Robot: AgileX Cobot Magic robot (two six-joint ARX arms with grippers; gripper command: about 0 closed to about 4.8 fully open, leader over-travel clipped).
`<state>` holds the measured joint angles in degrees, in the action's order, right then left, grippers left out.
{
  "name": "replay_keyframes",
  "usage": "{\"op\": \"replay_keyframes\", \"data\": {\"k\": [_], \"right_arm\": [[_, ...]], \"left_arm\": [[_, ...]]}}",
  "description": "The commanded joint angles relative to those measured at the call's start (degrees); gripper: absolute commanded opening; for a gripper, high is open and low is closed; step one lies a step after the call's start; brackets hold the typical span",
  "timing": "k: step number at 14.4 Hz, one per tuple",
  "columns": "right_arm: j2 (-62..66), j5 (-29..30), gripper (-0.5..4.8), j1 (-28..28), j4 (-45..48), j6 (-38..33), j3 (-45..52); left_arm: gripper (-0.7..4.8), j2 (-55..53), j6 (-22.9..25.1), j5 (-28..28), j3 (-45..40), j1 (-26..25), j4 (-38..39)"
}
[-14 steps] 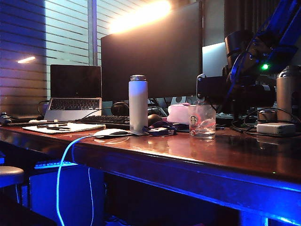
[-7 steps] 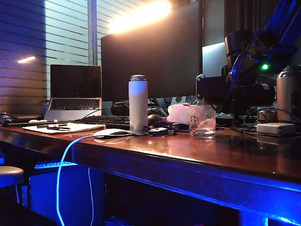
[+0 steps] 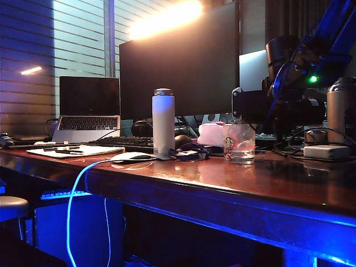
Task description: Pick up the black thermos, pour a little water from inside into the glass cup, then place the black thermos back on the table.
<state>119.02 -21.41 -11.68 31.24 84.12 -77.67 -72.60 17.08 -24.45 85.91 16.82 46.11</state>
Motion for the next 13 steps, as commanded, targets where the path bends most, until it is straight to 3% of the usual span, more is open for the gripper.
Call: {"op": "replay_keyframes", "data": {"k": [1,6,13], "right_arm": [[-0.70,-0.04,0.32,-0.09,1.99,0.09,-0.42],[-0.70,2.10,0.32,-0.42,1.51,-8.17,-0.35],[-0.76,1.86,0.31,-0.96,1.75,-32.15,-0.35]], "left_arm": [[-0.03,0.17,0.02,-0.42,0.31,0.00,-0.26],[-0.03,0.17,0.04,-0.39,0.31,0.00,-0.28],[-0.03,0.17,0.04,-0.39,0.31,0.00,-0.28]]}}
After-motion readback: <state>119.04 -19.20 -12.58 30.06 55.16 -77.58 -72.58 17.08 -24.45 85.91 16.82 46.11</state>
